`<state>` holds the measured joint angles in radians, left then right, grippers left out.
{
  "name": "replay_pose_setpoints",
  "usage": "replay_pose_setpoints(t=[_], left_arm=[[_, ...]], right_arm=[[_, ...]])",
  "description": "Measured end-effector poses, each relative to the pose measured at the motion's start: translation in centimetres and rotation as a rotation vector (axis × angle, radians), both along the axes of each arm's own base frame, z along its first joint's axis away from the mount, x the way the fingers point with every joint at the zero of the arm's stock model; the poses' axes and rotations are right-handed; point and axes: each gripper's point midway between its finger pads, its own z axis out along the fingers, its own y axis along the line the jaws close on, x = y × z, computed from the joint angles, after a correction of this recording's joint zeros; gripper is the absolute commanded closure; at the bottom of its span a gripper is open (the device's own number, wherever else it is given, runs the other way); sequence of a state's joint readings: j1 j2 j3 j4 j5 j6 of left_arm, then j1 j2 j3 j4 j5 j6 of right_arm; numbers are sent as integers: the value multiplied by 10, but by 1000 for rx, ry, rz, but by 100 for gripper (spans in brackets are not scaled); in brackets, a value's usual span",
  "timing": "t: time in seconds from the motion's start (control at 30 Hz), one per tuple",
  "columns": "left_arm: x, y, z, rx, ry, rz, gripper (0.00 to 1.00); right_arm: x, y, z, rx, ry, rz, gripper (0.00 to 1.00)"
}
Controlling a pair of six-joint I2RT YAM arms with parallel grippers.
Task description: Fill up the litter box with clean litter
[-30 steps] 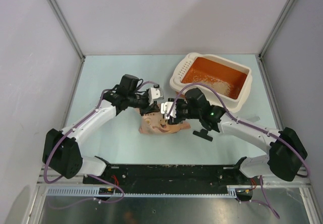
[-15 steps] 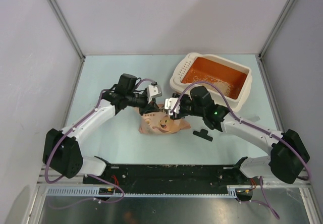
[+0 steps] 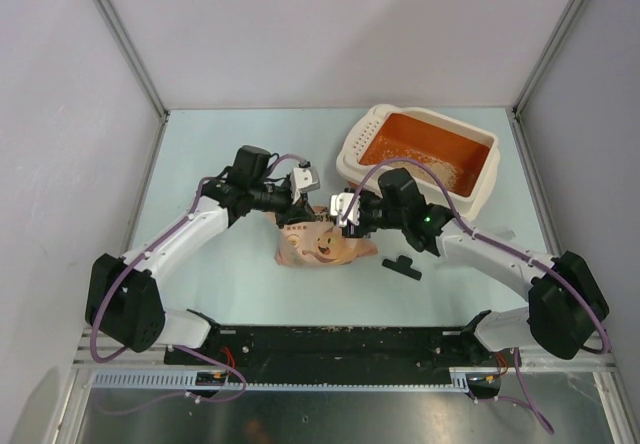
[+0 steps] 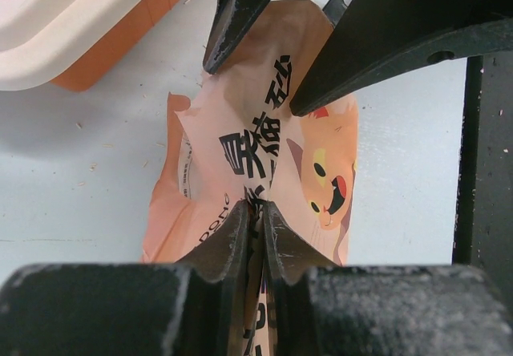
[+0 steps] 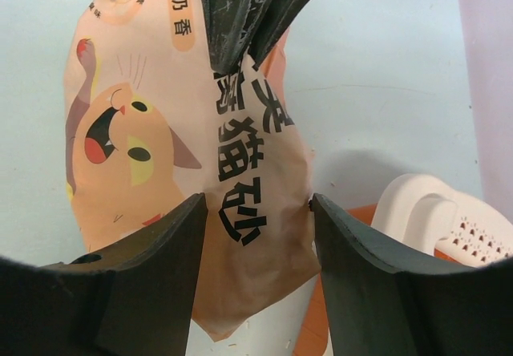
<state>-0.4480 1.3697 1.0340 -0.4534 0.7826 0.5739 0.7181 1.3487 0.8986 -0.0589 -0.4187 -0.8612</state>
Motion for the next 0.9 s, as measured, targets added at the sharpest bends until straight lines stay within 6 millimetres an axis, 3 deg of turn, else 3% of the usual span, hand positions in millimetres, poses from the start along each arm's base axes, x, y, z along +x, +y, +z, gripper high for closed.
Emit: replay_pose_setpoints(t=[0.17,0.33,0.63,0.73,0.9], left_arm=[[0,0,0,-5,2,-2,86],[3,1,0,-9,-6,4,86],[1,1,0,-15,4,5,86],[1,1,0,-16,5,4,86],[1,1,0,-17,5,4,87]], right_arm=[[-1,-1,-5,-9,23,-5,38],[5,-5,2,10,10,-45,37],[-2,-9,49,66,-133,-21,40],[-7,-3,46,55,-143,21,41],[-6,4,21,6,-113,58,41]])
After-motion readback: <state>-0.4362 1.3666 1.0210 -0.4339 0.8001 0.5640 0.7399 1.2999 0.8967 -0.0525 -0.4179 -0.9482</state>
